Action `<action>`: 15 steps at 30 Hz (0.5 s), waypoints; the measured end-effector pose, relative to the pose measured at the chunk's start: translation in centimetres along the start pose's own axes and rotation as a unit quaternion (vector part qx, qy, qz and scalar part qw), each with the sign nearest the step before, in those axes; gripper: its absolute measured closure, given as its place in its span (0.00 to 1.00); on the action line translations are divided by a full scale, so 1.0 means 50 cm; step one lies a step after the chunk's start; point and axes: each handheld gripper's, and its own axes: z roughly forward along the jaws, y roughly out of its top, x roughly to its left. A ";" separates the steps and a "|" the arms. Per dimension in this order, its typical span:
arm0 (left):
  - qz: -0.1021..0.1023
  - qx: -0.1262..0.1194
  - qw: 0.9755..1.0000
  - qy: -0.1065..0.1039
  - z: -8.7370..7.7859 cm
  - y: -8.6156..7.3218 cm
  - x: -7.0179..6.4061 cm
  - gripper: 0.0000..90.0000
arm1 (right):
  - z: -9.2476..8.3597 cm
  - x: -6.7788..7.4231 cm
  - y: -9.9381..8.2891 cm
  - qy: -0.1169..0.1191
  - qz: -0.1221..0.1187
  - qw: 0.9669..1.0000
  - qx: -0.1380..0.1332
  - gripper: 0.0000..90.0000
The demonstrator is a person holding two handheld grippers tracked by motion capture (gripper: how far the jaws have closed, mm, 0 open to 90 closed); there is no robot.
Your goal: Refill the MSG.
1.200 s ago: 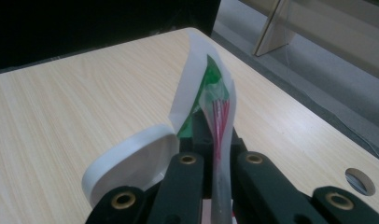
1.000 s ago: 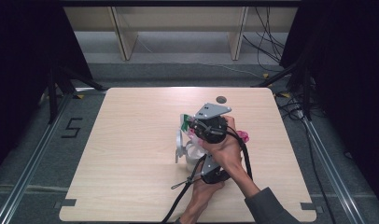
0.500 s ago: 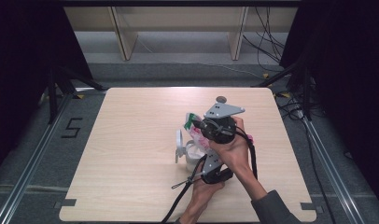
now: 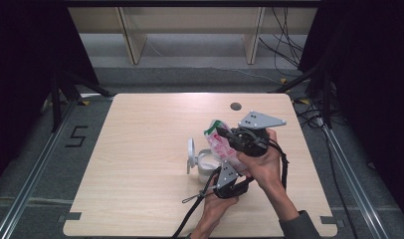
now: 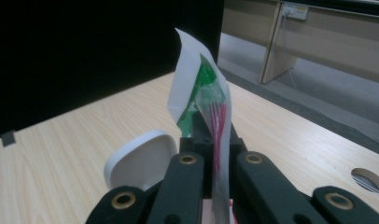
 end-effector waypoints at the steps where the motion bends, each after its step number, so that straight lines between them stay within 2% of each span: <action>1: 0.000 0.001 1.000 -0.001 0.000 -0.001 -0.001 0.77 | -0.007 0.002 -0.004 0.000 0.011 1.000 -0.001 1.00; 4: 0.003 0.008 1.000 0.000 -0.001 -0.004 -0.004 0.75 | -0.024 -0.002 -0.015 -0.004 0.005 1.000 -0.020 1.00; 7: 0.000 0.012 1.000 -0.001 -0.003 -0.005 -0.002 0.73 | -0.039 -0.004 -0.025 0.002 0.029 0.999 -0.032 1.00; 10: 0.005 0.016 1.000 0.000 -0.004 -0.004 0.000 0.70 | -0.048 -0.004 -0.033 0.006 0.036 0.998 -0.050 1.00; 13: 0.000 0.020 1.000 0.007 -0.006 -0.002 -0.001 0.67 | -0.057 -0.005 -0.041 0.010 0.037 0.997 -0.065 1.00; 15: -0.004 0.017 1.000 0.002 -0.006 -0.004 0.000 0.64 | -0.061 -0.007 -0.040 0.007 0.036 0.997 -0.063 1.00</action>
